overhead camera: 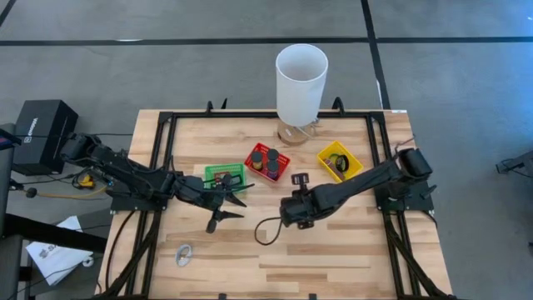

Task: Pick & Place Office items
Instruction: Put the gold watch into the yellow bin

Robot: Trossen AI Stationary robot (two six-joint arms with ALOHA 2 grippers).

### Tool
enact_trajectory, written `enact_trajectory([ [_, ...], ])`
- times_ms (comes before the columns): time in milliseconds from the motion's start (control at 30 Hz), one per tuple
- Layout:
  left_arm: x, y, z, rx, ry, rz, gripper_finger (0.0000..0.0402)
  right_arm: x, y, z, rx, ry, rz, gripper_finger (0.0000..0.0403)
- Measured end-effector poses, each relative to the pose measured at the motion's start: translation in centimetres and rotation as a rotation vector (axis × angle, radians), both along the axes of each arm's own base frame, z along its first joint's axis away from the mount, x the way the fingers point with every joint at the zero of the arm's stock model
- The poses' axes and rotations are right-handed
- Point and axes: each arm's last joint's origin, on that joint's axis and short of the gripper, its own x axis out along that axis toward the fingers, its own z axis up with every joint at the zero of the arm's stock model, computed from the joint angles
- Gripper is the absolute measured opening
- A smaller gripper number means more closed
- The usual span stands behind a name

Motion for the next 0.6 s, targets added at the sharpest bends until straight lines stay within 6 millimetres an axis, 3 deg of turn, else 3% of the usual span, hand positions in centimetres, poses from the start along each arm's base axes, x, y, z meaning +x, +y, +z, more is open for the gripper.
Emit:
enact_trajectory([
  [267, 0.0, 0.0, 0.0, -0.046, 0.011, 0.013, 0.0149, -3.2, -2.5, -0.7, -0.018, 0.014, -0.080, 0.0007],
  [600, 0.0, 0.0, 0.0, -0.047, 0.011, 0.011, 0.0149, -8.4, -6.3, 0.1, -0.051, -0.238, -0.237, 0.0008],
])
